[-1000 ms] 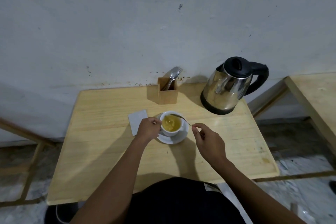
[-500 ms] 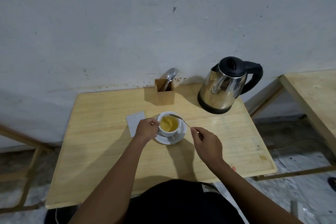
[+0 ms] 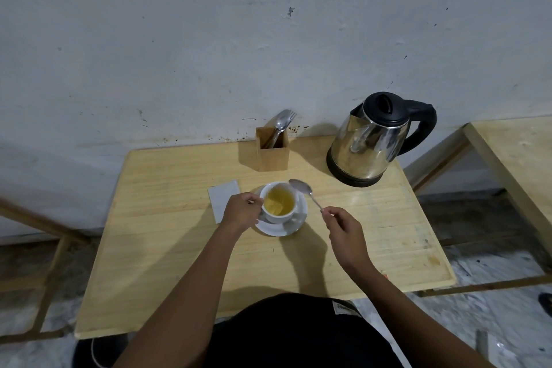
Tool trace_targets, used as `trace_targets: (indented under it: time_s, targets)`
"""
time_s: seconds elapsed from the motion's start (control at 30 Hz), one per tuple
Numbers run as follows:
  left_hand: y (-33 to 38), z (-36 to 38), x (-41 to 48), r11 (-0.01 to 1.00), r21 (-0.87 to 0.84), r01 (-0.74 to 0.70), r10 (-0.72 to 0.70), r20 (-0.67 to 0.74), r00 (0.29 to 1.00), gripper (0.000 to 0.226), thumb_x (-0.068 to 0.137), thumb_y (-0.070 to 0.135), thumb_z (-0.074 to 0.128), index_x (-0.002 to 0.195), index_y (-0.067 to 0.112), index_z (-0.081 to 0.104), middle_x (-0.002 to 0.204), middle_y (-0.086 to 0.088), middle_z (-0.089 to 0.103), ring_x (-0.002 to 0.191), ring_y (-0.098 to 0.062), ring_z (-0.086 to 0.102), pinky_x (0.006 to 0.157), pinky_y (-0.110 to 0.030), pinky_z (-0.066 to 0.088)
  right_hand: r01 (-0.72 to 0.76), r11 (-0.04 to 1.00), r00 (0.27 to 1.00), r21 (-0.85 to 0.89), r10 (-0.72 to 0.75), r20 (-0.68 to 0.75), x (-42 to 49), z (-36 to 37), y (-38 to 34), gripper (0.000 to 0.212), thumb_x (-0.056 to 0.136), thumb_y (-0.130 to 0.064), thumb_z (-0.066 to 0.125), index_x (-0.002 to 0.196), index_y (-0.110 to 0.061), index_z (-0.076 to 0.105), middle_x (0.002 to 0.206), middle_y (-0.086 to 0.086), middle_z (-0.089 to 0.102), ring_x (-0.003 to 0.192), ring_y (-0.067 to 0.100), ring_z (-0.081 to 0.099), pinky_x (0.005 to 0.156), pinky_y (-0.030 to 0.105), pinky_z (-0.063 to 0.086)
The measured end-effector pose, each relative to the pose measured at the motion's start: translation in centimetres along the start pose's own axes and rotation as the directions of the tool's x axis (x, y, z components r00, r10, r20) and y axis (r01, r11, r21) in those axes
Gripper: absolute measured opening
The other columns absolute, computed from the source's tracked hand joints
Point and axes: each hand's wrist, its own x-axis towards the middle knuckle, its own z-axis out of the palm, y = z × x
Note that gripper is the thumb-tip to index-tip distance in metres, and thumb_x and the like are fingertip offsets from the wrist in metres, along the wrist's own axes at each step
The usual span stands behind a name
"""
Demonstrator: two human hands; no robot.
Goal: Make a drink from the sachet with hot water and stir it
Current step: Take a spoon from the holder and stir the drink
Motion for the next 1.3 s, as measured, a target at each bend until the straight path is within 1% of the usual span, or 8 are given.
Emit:
trace_targets:
  time_s: [0.1,0.27,0.43,0.6,0.7,0.9,1.1,1.3]
  targets:
    - [0.0,0.0,0.0,1.000,-0.004,0.002,-0.002,0.000,1.000,0.021,0.090,0.016,0.061,0.099,0.000,0.069,0.083,-0.013,0.065,0.081,-0.028,0.065,0.080,-0.047,0.059,-0.070,0.995,0.996,0.077,0.073,-0.046,0.7,-0.6,0.8,0.013,0.098,-0.017,0.051,0.095,-0.017,0.064,0.070,0.000,0.051,0.064,0.015,0.044,0.059,0.030,0.037]
    - [0.0,0.0,0.0,1.000,-0.005,0.004,-0.004,-0.002,1.000,0.021,0.090,0.016,0.061,0.102,0.001,0.069,0.085,-0.012,0.065,0.078,-0.025,0.064,0.081,-0.047,0.059,-0.163,0.985,0.982,-0.054,0.156,-0.108,2.3,-0.2,2.2,0.018,0.098,-0.018,0.041,0.102,-0.017,0.058,0.075,0.002,0.056,0.065,0.017,0.050,0.062,0.035,0.041]
    - [-0.1,0.1,0.0,1.000,-0.003,0.013,-0.013,-0.003,1.000,0.018,0.091,0.018,0.060,0.098,0.005,0.070,0.078,-0.006,0.065,0.069,-0.021,0.064,0.082,-0.048,0.059,-0.212,0.970,0.975,-0.120,0.202,-0.090,4.2,0.9,2.7,0.018,0.097,-0.018,0.039,0.105,-0.016,0.055,0.072,0.000,0.057,0.061,0.017,0.051,0.061,0.033,0.040]
    - [0.0,0.1,-0.2,1.000,0.001,0.010,-0.010,-0.008,1.000,0.018,0.090,0.019,0.061,0.097,0.005,0.070,0.083,-0.012,0.067,0.078,-0.032,0.067,0.082,-0.051,0.058,-0.280,0.929,0.959,-0.244,0.261,-0.106,5.5,1.8,3.3,0.020,0.098,-0.031,0.043,0.108,-0.019,0.056,0.082,-0.003,0.062,0.081,0.023,0.062,0.081,0.043,0.050]
    - [0.1,0.1,-0.3,1.000,-0.001,0.015,-0.015,-0.008,1.000,0.018,0.090,0.019,0.061,0.097,0.006,0.070,0.085,-0.013,0.067,0.086,-0.036,0.069,0.082,-0.051,0.058,-0.284,0.878,0.959,-0.385,0.258,-0.119,5.7,1.8,3.4,0.025,0.098,-0.038,0.042,0.109,-0.022,0.057,0.090,-0.004,0.061,0.087,0.022,0.061,0.081,0.038,0.050]
    - [0.3,0.1,-0.4,1.000,0.004,0.010,-0.010,-0.005,1.000,0.015,0.090,0.018,0.061,0.095,0.007,0.070,0.084,-0.012,0.066,0.086,-0.036,0.069,0.081,-0.051,0.058,-0.256,0.791,0.966,-0.556,0.229,-0.120,5.9,1.8,3.3,0.028,0.096,-0.036,0.046,0.113,-0.023,0.064,0.106,0.001,0.068,0.089,0.024,0.060,0.074,0.030,0.040]
    - [0.3,0.0,-0.5,1.000,0.004,0.008,-0.008,-0.008,1.000,0.016,0.090,0.018,0.061,0.096,0.006,0.070,0.086,-0.014,0.067,0.083,-0.034,0.068,0.080,-0.051,0.059,-0.233,0.697,0.972,-0.678,0.194,-0.135,6.2,1.7,3.1,0.028,0.095,-0.039,0.047,0.103,-0.024,0.069,0.084,-0.003,0.061,0.074,0.021,0.055,0.068,0.028,0.040]
    - [0.1,0.2,-0.6,1.000,0.012,0.001,-0.001,0.002,1.000,0.008,0.090,0.018,0.061,0.088,0.013,0.067,0.075,-0.007,0.065,0.071,-0.026,0.063,0.082,-0.053,0.057,-0.179,0.624,0.983,-0.761,0.143,-0.114,6.2,1.1,3.3,0.025,0.093,-0.037,0.048,0.100,-0.026,0.069,0.076,-0.006,0.061,0.068,0.019,0.055,0.064,0.026,0.039]
